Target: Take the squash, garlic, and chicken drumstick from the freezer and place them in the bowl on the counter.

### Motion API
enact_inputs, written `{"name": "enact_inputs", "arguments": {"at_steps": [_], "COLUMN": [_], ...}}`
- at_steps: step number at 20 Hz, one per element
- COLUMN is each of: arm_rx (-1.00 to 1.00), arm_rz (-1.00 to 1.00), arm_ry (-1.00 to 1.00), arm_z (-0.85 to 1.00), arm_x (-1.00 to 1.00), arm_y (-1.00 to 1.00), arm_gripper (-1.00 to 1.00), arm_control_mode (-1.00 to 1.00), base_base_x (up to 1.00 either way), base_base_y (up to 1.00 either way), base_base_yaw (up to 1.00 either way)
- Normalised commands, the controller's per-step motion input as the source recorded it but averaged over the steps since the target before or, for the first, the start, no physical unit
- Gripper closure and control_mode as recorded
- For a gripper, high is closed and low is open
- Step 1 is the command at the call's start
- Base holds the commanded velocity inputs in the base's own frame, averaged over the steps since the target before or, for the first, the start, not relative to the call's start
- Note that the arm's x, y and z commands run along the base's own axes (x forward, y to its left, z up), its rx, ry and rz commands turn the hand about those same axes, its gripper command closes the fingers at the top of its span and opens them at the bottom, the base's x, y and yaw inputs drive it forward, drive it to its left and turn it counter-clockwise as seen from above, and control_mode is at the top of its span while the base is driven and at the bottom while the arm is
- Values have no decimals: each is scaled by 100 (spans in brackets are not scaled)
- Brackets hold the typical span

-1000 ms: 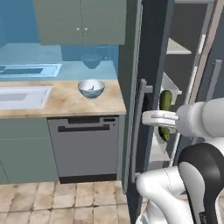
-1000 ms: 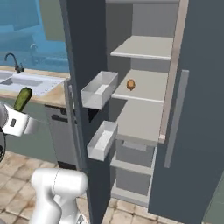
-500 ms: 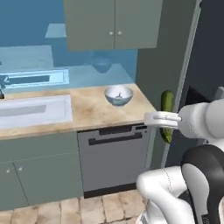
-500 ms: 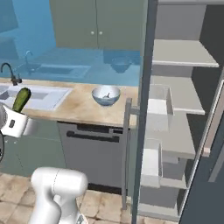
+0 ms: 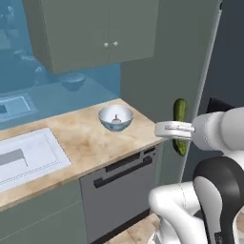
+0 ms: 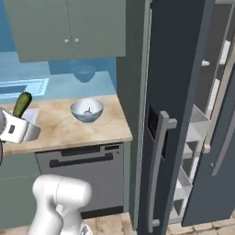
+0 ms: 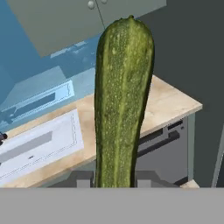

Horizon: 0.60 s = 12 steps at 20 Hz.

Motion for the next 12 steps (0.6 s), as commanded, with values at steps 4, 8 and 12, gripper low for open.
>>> {"name": "enact_inputs", "arguments": {"at_steps": [4,8,12], "arm_rx": [0,0,0], "arm_rz": [0,0,0], "arm_ry": [0,0,0], "arm_z": [0,0,0], "arm_x": [0,0,0], "arm_y": [0,0,0], "arm_gripper": [100,100,100], "arm_control_mode": [100,100,100], "base_base_x": [22,64,74], "base_base_y": [0,15,41], "base_base_yaw": [-14,-17,-23]}}
